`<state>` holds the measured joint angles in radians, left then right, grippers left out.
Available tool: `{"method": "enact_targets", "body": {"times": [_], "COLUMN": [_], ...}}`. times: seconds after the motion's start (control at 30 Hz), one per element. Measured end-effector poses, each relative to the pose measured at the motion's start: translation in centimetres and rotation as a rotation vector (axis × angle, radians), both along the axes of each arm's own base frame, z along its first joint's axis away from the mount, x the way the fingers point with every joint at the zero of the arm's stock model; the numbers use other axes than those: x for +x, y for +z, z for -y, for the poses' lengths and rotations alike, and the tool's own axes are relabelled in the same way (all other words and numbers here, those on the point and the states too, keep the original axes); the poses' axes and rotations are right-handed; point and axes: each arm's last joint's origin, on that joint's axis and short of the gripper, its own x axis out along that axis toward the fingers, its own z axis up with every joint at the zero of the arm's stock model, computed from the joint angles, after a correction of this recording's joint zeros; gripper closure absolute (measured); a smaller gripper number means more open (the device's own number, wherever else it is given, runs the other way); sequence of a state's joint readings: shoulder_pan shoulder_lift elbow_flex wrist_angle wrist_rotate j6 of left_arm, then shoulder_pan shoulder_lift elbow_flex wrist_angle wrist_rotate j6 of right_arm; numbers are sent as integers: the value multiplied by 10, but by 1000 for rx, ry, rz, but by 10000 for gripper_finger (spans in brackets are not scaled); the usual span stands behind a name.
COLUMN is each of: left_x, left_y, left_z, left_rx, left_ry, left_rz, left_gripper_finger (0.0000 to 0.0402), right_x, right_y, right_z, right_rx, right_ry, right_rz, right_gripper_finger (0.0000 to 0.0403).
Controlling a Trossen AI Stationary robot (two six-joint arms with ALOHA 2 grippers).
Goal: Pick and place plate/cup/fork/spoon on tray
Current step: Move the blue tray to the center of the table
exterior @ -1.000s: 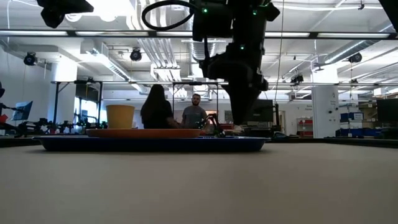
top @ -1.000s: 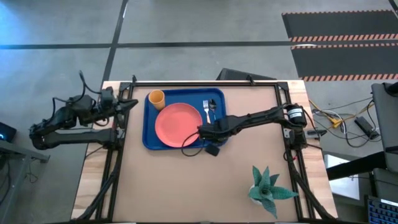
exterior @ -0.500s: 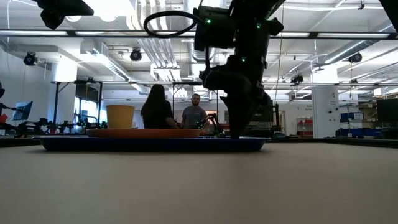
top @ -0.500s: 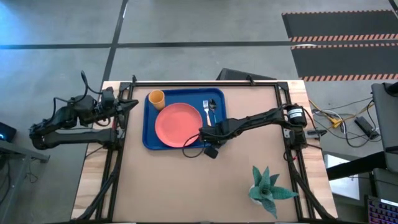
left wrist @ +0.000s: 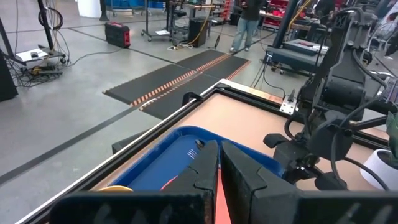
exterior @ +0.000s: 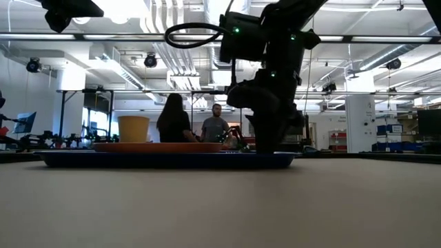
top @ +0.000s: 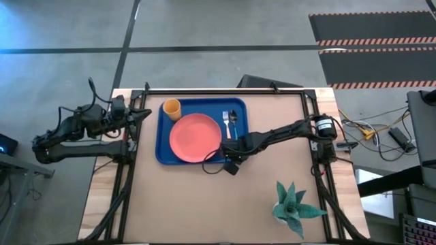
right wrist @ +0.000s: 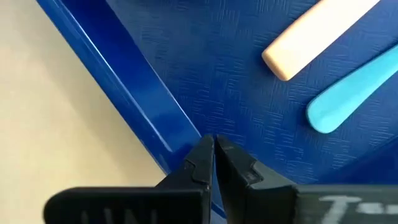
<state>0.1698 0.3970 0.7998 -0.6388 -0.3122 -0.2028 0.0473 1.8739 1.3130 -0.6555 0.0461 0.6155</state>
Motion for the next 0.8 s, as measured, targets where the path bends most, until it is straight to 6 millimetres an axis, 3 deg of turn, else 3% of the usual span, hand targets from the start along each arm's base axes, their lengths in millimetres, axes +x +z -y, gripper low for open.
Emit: {"method": "enact_targets", "body": {"times": [0.5, 0.8], "left_x": [0, 0], "left_y": [0, 0], "left_z": [0, 0], "left_rx": [-1, -4], "left_ry": [-1, 0], "left_rz": [-1, -1], "left_gripper_finger": [402, 402], "right_x": [-10, -26], "right_y": [-2, -1], "right_z": [-53, -88], "right_rx": [54, 73], "right_ry": [19, -9], "right_rz": [-35, -101], "right_gripper_finger": [394, 394]}}
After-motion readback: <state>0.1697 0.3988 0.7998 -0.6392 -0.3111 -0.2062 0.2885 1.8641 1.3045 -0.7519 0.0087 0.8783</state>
